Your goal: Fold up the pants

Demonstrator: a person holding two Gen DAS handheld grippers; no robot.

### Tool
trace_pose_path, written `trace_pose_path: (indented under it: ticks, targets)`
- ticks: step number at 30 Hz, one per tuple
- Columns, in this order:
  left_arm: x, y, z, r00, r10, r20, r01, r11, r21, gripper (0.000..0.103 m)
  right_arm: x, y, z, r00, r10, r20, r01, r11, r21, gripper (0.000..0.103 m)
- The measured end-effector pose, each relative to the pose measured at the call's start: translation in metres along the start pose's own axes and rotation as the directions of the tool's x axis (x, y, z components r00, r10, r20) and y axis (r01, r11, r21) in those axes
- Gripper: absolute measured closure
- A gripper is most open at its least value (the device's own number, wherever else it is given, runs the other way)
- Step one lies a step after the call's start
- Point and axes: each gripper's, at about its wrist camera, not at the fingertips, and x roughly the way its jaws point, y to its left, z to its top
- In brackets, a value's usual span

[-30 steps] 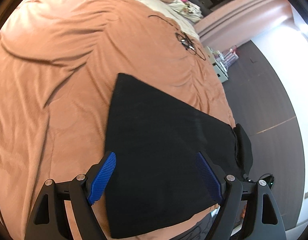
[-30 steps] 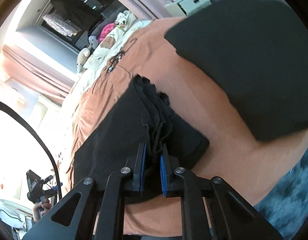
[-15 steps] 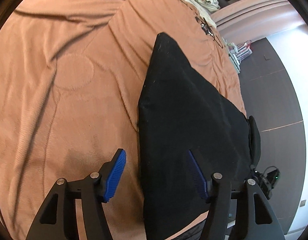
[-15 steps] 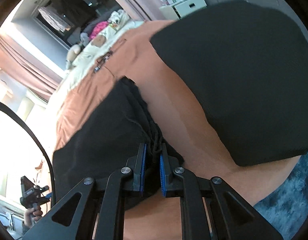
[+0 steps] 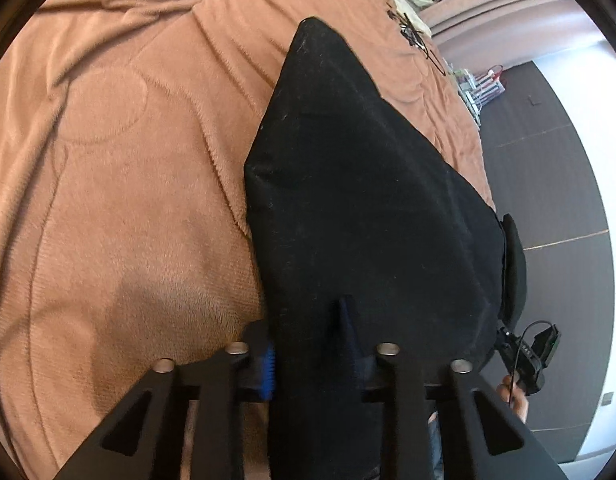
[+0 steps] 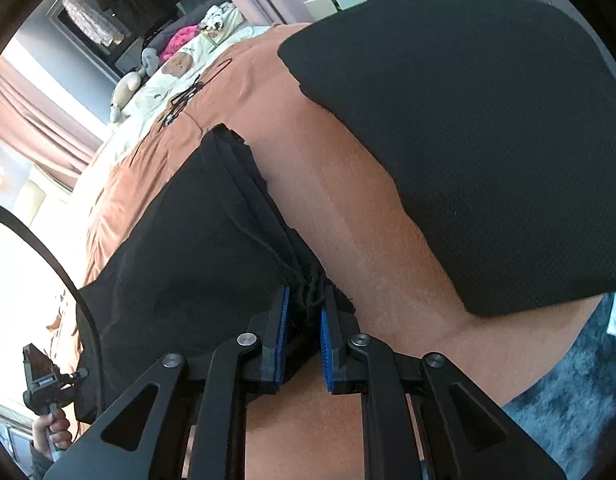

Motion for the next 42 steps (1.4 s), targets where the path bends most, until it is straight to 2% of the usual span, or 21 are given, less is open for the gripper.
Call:
trace_pose_path:
  ticks: [2,3,4,5,7,10,14,16,17,19,21,27,42]
  targets:
    - [-0.005,-0.002,-0.001,1.000,0.005,0.012,-0.005,1.000,0.018,0.088,-0.006,-0.002,0.002,1.000,0.019,-0.012,-0.019,1.000,0.018,0.076]
    - [-0.008,-0.004,-0.001,1.000,0.010,0.018,-0.011,1.000,0.028,0.089,-0.007,-0.004,0.002,1.000,0.019,-0.013,-0.019,0.999,0.034,0.052]
    - [-0.010,-0.006,0.000,1.000,0.015,0.023,-0.016,0.999,0.033,0.089,-0.010,-0.007,-0.001,0.999,0.041,-0.007,-0.040,0.998,0.057,0.036]
    - [-0.012,-0.007,0.001,0.999,0.020,0.029,-0.021,0.999,0.040,0.090,-0.011,-0.010,-0.002,0.997,0.074,-0.005,-0.074,0.994,0.079,0.034]
    - [-0.016,-0.014,0.002,0.998,0.040,0.046,-0.043,0.997,0.066,0.091,-0.006,-0.020,-0.007,0.992,0.122,-0.026,-0.119,0.986,0.117,0.034]
    - [-0.022,-0.023,0.005,0.996,0.063,0.067,-0.069,0.994,0.088,0.092,0.013,-0.021,-0.012,0.987,0.145,-0.070,-0.135,0.982,0.134,0.034]
    - [-0.036,-0.021,0.010,0.993,0.058,0.101,-0.066,0.995,0.074,0.093,0.026,-0.013,-0.007,0.982,0.182,-0.047,-0.174,0.976,0.134,0.035]
    - [-0.045,-0.018,0.013,0.992,0.055,0.115,-0.062,0.996,0.059,0.093,0.031,-0.009,-0.006,0.982,0.176,-0.064,-0.166,0.977,0.136,0.052]
    - [-0.048,-0.018,0.013,0.991,0.057,0.121,-0.066,0.996,0.065,0.093,0.032,-0.005,-0.006,0.983,0.167,-0.071,-0.158,0.980,0.121,0.056]
    - [-0.058,-0.020,0.013,0.988,0.063,0.139,-0.075,0.994,0.085,0.093,0.033,0.001,-0.004,0.983,0.164,-0.078,-0.157,0.983,0.091,0.071]
    - [-0.068,-0.018,0.013,0.986,0.063,0.151,-0.077,0.993,0.089,0.093,0.031,0.010,-0.004,0.981,0.173,-0.083,-0.168,0.983,0.068,0.078]
    - [-0.095,-0.002,0.015,0.978,0.081,0.191,-0.093,0.994,0.054,0.093,0.044,0.039,-0.011,0.975,0.183,-0.124,-0.183,0.983,0.015,0.079]
    - [-0.181,0.089,-0.001,0.953,0.126,0.274,-0.110,0.991,-0.071,0.093,0.090,0.130,-0.035,0.955,0.191,-0.226,-0.220,0.969,-0.108,0.080]
